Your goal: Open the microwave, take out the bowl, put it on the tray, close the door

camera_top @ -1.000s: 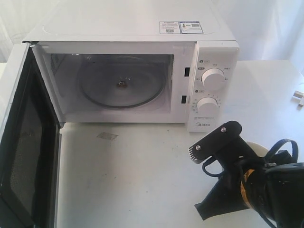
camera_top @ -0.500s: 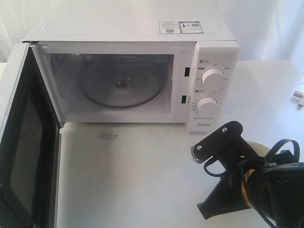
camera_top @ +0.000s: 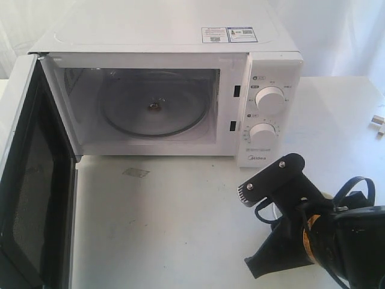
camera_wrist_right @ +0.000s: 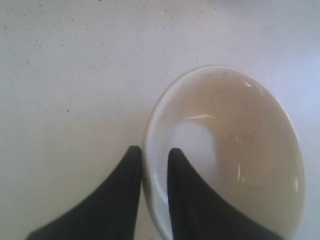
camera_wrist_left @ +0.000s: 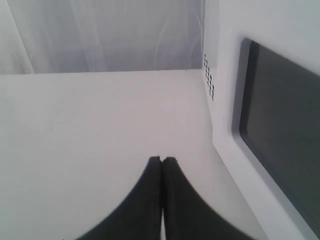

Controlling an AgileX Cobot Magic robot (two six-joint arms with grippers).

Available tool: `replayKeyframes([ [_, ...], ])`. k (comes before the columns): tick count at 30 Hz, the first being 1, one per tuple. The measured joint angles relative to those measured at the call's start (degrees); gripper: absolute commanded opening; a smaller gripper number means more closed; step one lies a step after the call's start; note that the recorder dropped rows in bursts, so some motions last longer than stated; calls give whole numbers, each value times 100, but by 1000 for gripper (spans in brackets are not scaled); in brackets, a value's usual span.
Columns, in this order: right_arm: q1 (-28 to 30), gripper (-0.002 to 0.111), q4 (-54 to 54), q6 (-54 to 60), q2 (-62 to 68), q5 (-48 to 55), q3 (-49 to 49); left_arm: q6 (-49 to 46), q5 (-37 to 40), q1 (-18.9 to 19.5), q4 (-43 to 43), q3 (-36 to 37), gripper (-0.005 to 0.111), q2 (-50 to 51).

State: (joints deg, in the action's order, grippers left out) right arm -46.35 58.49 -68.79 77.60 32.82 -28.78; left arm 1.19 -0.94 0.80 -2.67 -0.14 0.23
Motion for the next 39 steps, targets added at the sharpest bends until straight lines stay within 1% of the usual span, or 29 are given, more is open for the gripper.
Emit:
replayKeyframes([
  [6,0,21,13,-10,0,0,0,0,-623,0,0,0,0,0],
  [9,0,21,13,-10,0,0,0,0,-1183,0,0,0,0,0],
  [12,0,21,13,-10,0,0,0,0,-2072,0,0,0,0,0],
  [13,0,21,13,-10,0,0,0,0,-2530,0,0,0,0,-2],
  [15,0,21,13,-10,0,0,-20,10,-3150,0,0,0,0,-12],
  [16,0,21,13,-10,0,0,-51,36,-3357,0,0,-14,0,-12],
  [18,0,21,13,-10,-38,0,-103,95,-3278,0,-12,-185,0,-12],
  [20,0,21,16,-10,-105,-13,-153,95,-2829,0,-12,-557,0,-12],
  [21,0,21,16,-10,-159,-25,-178,19,-2467,0,-12,-824,0,-12],
  [23,0,21,16,-10,-283,-13,-229,-243,-1700,0,-23,-1435,0,-12],
  [26,0,19,16,32,-552,133,-267,-769,-249,0,-23,-2394,0,126],
  [28,0,13,16,93,-802,236,-319,-997,811,0,-23,-3039,0,303],
  [30,0,0,16,196,-1083,293,-379,-1095,1751,0,-23,-3509,0,473],
  [31,0,0,16,282,-1233,306,-430,-1117,2262,0,-10,-3715,0,567],
  [33,0,0,16,436,-1514,275,-533,-1127,3129,0,2,-3994,0,733],
  [35,0,0,16,628,-1829,128,-609,-1138,3903,0,12,-4105,0,829],
  [37,0,0,16,788,-2100,-82,-637,-1138,4336,0,-24,-4120,0,845],
  [39,0,0,54,904,-2365,-248,-650,-1138,4496,0,-50,-4120,0,845],
])
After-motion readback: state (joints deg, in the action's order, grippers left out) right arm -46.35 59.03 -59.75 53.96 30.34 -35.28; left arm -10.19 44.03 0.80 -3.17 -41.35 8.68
